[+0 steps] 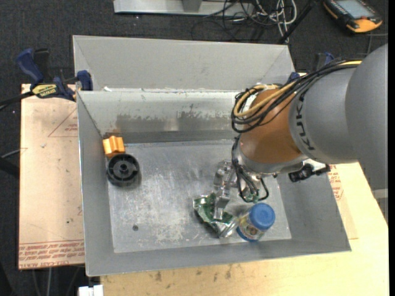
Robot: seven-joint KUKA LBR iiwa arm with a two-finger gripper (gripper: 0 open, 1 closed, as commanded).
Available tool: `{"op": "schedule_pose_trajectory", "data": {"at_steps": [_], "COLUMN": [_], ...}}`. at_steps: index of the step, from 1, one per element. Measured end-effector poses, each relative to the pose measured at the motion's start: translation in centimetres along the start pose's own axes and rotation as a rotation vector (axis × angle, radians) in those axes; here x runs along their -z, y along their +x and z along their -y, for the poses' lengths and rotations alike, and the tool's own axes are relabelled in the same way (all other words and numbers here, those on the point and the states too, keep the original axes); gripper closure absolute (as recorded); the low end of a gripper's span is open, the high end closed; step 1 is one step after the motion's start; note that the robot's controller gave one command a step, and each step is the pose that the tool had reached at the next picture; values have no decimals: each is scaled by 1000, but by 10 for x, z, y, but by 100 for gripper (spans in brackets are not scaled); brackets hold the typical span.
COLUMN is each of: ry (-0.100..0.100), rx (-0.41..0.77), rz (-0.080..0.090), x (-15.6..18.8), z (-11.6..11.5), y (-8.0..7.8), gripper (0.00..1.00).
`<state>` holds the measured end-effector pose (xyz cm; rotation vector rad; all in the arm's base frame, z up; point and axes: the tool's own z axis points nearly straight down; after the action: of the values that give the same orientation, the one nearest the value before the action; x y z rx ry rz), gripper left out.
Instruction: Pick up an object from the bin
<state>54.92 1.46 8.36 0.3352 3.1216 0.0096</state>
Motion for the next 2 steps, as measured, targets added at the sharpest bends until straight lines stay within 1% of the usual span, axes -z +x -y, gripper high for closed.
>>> {"op": "schedule_pose_trajectory", "data": {"at_steps": [1,2], "ry": [6,6], "rx": [3,10], "rz": [-6,-4], "x": [24,89], "z": [-3,3], "y": [4,5], "gripper": [100,100]}}
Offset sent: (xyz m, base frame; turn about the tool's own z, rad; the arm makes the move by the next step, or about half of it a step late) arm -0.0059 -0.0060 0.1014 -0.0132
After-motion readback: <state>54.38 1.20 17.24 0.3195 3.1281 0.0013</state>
